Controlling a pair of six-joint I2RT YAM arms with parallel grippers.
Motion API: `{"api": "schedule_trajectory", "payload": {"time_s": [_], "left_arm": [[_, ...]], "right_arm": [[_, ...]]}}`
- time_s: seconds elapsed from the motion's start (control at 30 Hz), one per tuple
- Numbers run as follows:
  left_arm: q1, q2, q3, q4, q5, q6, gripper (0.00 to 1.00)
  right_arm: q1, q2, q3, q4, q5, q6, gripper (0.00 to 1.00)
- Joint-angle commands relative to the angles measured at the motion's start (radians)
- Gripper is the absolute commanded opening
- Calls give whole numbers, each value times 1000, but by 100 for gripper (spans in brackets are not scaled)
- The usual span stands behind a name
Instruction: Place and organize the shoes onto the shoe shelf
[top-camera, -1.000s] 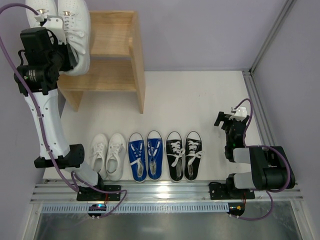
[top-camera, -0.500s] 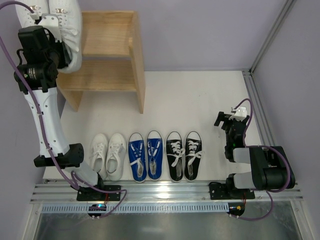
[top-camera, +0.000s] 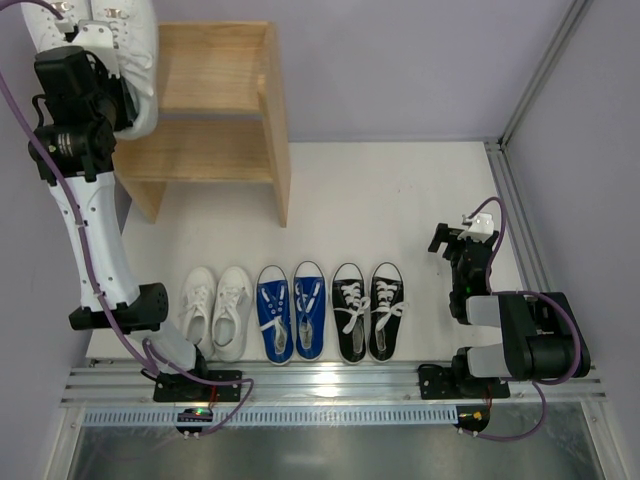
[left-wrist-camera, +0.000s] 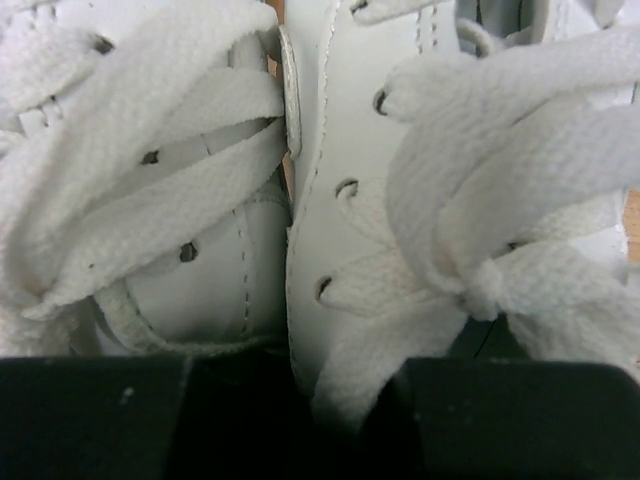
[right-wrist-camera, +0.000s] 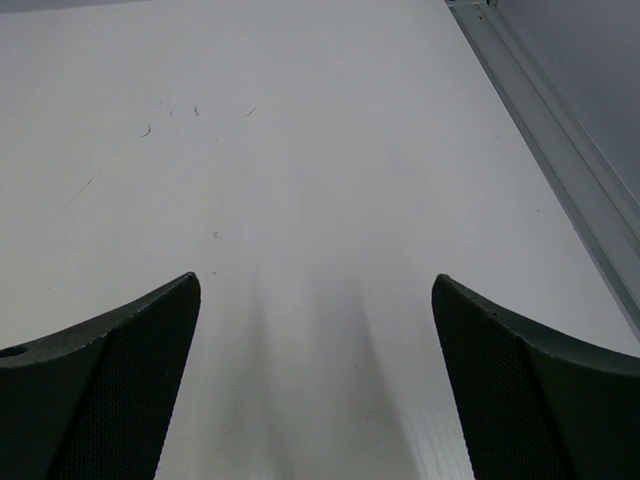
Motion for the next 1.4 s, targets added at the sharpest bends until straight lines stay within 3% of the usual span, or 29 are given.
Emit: {"api": "schedule_trajectory", "payload": {"time_s": [0.0, 0.17, 0.4, 0.6, 0.87, 1.0, 1.03, 1.37], "left_arm": [[2, -44, 63, 254, -2, -25, 0], [2, -88, -92, 266, 45, -76, 0], [5, 24, 157, 223, 28, -84, 0], [3, -53, 111, 313, 36, -90, 0], [3, -67, 99, 271, 48, -85, 0], [3, -189, -111, 280, 91, -111, 0], [3, -218, -227, 319, 93, -111, 0], [5, -485, -516, 297, 133, -105, 0]], "right_arm": [[1, 1, 1, 81, -5, -5, 97], [0, 1, -1, 81, -5, -5, 97], [1, 1, 1, 79, -5, -4, 97], [0, 1, -1, 81, -5, -4, 97], [0, 1, 1, 79, -5, -4, 97], [0, 0, 1, 81, -5, -5, 97], [1, 1, -1, 79, -6, -4, 97], [1, 1, 1, 79, -5, -4, 97]]}}
